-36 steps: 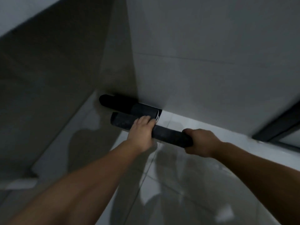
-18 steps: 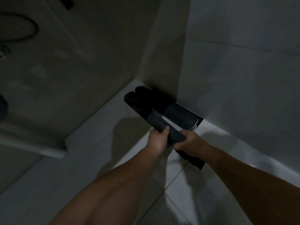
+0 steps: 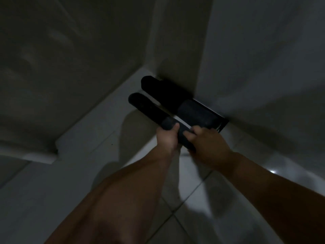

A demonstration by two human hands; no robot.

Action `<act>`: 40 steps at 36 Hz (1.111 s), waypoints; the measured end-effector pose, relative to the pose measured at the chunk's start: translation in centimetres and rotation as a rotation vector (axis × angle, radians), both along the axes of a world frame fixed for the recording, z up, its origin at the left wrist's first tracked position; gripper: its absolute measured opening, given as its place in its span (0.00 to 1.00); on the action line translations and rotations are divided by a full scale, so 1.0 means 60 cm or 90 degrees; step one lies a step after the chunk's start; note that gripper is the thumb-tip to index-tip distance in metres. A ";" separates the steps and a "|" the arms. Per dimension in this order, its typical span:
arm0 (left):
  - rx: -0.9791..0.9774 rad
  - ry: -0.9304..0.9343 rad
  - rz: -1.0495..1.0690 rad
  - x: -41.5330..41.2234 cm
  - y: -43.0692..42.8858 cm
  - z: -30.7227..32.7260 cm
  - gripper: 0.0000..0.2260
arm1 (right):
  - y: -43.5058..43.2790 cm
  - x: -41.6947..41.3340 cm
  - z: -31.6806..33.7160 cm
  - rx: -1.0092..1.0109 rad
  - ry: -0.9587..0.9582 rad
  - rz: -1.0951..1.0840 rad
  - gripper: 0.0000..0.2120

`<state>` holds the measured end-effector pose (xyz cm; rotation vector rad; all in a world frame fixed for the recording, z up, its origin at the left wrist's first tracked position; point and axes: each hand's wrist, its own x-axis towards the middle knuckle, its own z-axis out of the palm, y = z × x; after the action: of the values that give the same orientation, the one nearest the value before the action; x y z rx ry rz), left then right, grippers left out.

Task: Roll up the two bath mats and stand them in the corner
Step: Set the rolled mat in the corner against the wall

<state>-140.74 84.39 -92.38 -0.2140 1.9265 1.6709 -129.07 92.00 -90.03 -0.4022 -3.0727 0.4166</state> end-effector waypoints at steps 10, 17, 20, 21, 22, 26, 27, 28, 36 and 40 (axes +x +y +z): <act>-0.271 0.149 -0.121 -0.045 0.039 -0.016 0.23 | 0.029 0.019 -0.022 0.124 -0.122 0.086 0.23; -0.141 0.041 -0.091 -0.048 0.046 -0.010 0.19 | 0.043 0.022 -0.013 0.120 -0.147 0.044 0.23; -0.195 0.047 -0.120 -0.042 0.050 -0.010 0.17 | 0.046 0.024 -0.007 0.112 -0.186 0.045 0.24; -0.216 0.058 -0.133 -0.038 0.051 -0.008 0.17 | 0.047 0.025 -0.007 0.112 -0.204 0.050 0.24; -0.250 0.075 -0.148 -0.034 0.049 -0.007 0.17 | 0.047 0.026 -0.007 0.112 -0.214 0.056 0.25; -0.371 0.192 -0.218 -0.022 0.043 0.009 0.23 | 0.052 0.036 -0.003 0.098 -0.218 0.044 0.26; -0.373 0.216 -0.225 -0.021 0.041 0.010 0.23 | 0.053 0.038 -0.001 0.098 -0.223 0.047 0.26; -0.372 0.234 -0.230 -0.018 0.039 0.014 0.23 | 0.053 0.041 0.003 0.099 -0.226 0.048 0.26; -0.357 0.365 -0.361 0.027 0.017 0.042 0.23 | 0.061 0.057 0.030 0.099 -0.183 0.028 0.27; -0.394 0.449 -0.485 0.068 0.002 0.086 0.24 | 0.064 0.070 0.086 0.086 -0.187 0.004 0.30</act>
<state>-136.67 84.51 -87.23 0.8853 2.5165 0.6393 -124.86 95.86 -84.87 -0.4908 -3.3588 0.1586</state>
